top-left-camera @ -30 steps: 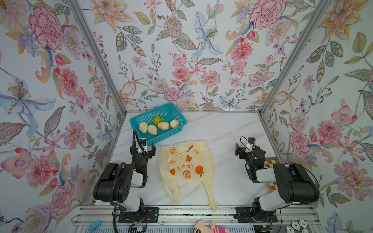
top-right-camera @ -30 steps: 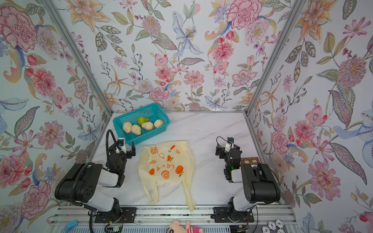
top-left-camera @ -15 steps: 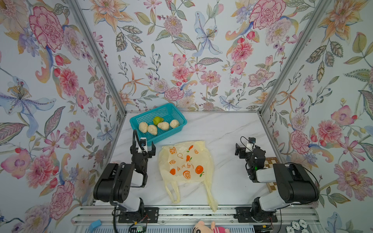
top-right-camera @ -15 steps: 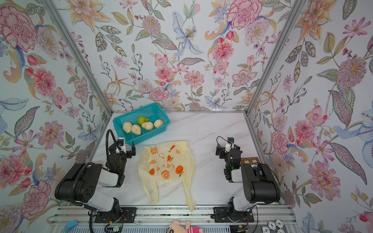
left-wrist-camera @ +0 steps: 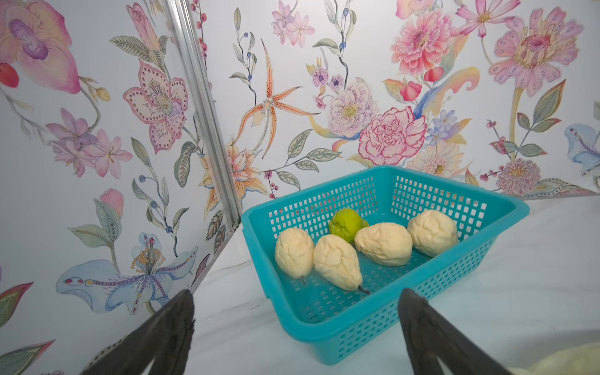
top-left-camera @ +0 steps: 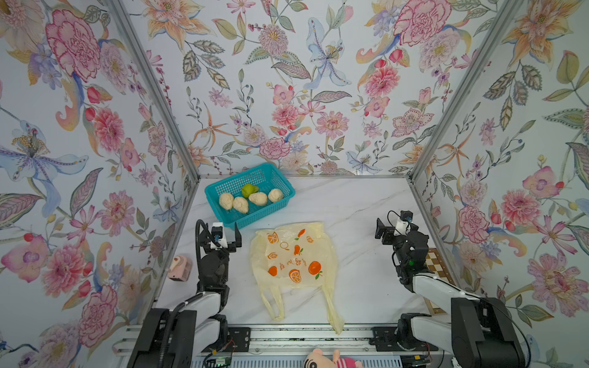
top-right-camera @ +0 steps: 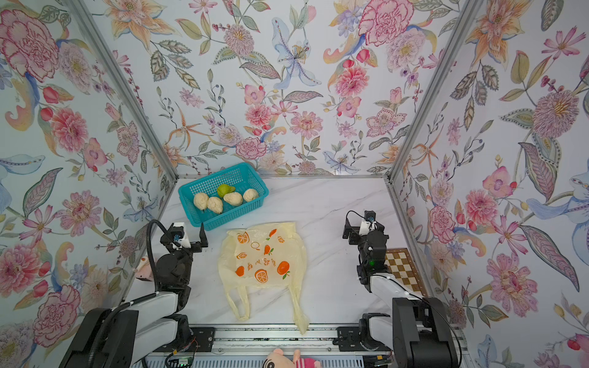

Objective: Place the pears into plastic bags & tie knots
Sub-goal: Pick up the plastic bag at the center of the board.

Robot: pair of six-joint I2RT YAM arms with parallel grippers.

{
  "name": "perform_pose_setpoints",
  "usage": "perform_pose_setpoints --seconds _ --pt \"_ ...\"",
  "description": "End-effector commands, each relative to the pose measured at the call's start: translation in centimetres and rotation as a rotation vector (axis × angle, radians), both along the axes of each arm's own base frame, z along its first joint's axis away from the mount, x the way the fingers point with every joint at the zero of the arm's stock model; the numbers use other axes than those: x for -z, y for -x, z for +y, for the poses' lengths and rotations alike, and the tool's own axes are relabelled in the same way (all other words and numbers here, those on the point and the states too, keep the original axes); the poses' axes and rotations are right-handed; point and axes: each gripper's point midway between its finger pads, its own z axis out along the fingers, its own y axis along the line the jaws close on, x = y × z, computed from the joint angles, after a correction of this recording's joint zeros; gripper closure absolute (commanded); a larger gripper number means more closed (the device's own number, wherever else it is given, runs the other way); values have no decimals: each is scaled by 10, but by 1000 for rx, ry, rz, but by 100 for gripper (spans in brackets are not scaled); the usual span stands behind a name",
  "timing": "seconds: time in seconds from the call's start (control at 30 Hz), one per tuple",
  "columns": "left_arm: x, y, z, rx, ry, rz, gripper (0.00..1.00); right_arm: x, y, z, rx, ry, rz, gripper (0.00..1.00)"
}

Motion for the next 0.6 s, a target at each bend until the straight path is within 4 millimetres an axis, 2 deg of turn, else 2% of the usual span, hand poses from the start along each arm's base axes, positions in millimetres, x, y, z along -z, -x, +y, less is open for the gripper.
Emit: perform_pose_setpoints --seconds 0.0,0.1,0.23,0.37,0.43,0.57 --pt "14 -8 -8 2 41 162 4 6 10 31 -118 -131 170 3" --pt "1 -8 -31 70 50 202 7 -1 23 68 -229 -216 267 6" --pt "-13 -6 -82 225 -21 266 9 16 53 119 -358 -308 479 12" --pt "-17 5 -138 369 -177 342 9 42 102 162 -498 -403 713 19" --pt "-16 12 -162 431 -261 378 9 51 128 176 -550 -406 784 21" --pt "-11 19 -185 490 -360 464 9 65 183 198 -624 -390 894 23"
